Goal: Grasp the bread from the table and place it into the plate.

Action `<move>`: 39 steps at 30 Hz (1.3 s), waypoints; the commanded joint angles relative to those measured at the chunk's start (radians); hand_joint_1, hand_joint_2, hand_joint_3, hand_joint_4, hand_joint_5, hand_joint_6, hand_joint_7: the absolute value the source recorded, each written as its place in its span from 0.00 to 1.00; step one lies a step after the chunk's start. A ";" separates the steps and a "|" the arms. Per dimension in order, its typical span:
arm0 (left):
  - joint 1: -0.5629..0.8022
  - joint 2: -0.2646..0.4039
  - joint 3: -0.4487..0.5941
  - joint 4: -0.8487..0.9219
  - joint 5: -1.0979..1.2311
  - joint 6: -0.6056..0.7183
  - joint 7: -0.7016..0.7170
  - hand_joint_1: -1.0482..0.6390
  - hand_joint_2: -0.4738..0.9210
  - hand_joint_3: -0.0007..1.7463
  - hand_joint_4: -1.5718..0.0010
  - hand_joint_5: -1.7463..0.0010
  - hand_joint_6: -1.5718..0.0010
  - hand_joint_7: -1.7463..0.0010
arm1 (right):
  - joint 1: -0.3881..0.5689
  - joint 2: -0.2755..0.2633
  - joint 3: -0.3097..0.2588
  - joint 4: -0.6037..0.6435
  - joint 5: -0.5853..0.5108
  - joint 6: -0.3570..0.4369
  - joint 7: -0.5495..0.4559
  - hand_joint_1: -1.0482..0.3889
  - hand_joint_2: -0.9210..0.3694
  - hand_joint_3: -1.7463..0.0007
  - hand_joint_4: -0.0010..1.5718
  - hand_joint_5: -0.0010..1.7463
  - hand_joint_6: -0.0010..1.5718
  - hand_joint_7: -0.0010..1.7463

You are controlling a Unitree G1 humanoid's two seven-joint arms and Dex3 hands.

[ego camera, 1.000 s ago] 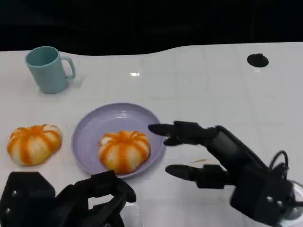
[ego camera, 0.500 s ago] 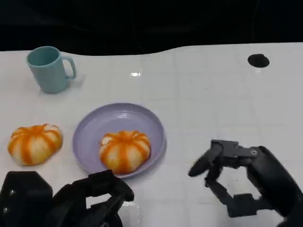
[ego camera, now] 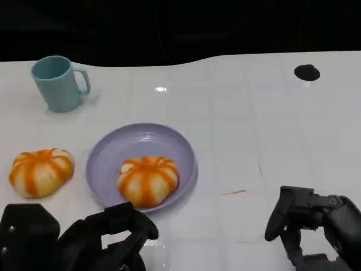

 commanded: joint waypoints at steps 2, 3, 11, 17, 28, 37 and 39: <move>-0.001 0.011 0.010 0.004 0.001 0.002 0.002 0.39 1.00 0.32 0.56 0.00 0.59 0.19 | 0.027 0.021 -0.004 0.024 -0.005 -0.029 -0.048 0.78 0.39 0.19 0.60 1.00 0.47 0.91; 0.001 0.010 0.011 0.004 0.000 -0.002 0.000 0.39 1.00 0.32 0.56 0.00 0.60 0.19 | 0.029 0.026 -0.004 0.032 -0.007 -0.037 -0.057 0.78 0.39 0.19 0.60 1.00 0.47 0.92; 0.007 0.008 0.021 0.004 -0.006 -0.003 -0.001 0.39 1.00 0.31 0.56 0.00 0.58 0.21 | 0.031 0.028 -0.009 0.092 -0.026 -0.084 -0.093 0.77 0.40 0.18 0.61 1.00 0.47 0.93; 0.006 0.014 0.017 0.021 0.010 -0.031 -0.008 0.39 1.00 0.31 0.56 0.00 0.59 0.21 | 0.008 0.027 -0.013 0.145 -0.022 -0.127 -0.098 0.77 0.41 0.19 0.59 1.00 0.47 0.91; 0.010 0.014 0.024 0.018 0.002 -0.025 0.000 0.40 0.97 0.35 0.56 0.00 0.58 0.22 | 0.001 0.033 -0.006 0.153 -0.039 -0.122 -0.112 0.77 0.41 0.21 0.61 1.00 0.50 0.88; 0.017 0.027 0.018 0.024 0.010 -0.047 -0.011 0.40 0.96 0.37 0.55 0.00 0.59 0.20 | 0.001 0.029 -0.006 0.151 -0.027 -0.119 -0.100 0.79 0.42 0.20 0.59 1.00 0.49 0.87; 0.018 0.026 0.015 0.032 0.011 -0.055 -0.012 0.39 0.95 0.37 0.56 0.00 0.59 0.19 | 0.002 0.028 -0.007 0.154 -0.025 -0.119 -0.099 0.79 0.42 0.20 0.59 1.00 0.49 0.87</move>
